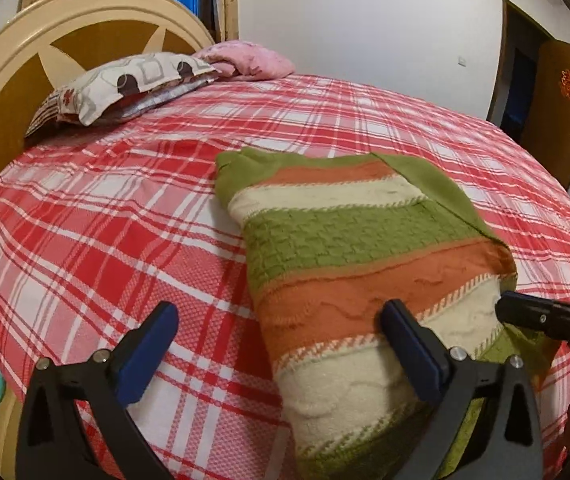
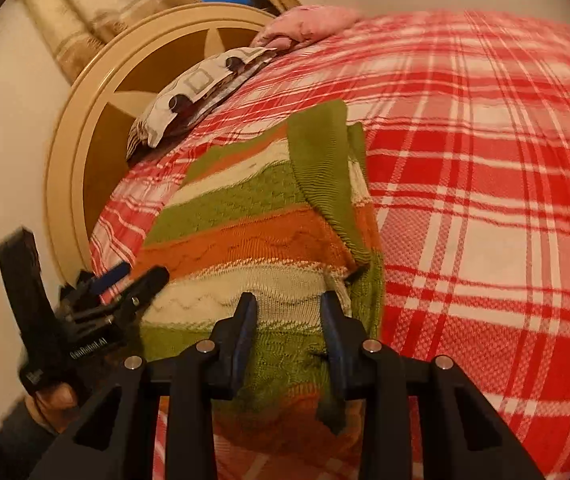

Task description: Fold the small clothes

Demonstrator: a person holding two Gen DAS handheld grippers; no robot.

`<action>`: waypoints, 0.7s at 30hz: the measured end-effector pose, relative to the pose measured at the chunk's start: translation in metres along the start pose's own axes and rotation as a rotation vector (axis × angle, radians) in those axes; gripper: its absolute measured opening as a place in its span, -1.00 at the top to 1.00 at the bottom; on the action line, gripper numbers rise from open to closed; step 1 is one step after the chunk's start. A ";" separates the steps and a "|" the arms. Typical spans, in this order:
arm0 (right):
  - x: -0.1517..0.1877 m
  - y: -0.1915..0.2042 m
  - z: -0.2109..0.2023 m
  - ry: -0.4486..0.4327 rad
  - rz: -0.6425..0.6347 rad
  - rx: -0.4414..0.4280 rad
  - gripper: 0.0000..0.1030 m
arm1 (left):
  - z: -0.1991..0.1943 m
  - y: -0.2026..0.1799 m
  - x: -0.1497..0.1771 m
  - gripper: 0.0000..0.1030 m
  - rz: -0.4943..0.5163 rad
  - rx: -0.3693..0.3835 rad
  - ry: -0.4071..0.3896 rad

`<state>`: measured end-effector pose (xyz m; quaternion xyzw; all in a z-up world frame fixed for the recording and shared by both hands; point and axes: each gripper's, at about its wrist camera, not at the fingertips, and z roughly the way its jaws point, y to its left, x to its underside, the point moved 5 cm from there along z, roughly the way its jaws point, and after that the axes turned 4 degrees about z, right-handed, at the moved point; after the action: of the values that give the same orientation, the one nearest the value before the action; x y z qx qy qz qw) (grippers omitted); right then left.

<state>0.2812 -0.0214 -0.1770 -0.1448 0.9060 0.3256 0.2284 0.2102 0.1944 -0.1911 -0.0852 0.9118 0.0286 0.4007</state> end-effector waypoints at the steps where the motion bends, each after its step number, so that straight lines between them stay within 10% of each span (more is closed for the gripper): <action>1: 0.000 0.001 -0.005 -0.001 0.015 -0.003 0.31 | -0.003 0.002 -0.001 -1.00 -0.005 0.004 0.003; 21: 0.023 0.094 -0.152 -0.365 -0.293 0.366 -0.06 | -0.151 -0.014 -0.029 -1.00 0.086 0.091 -0.244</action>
<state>0.1748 -0.0539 -0.0356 -0.1697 0.8630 0.1411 0.4545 0.1227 0.1658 -0.0673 -0.0238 0.8593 0.0145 0.5106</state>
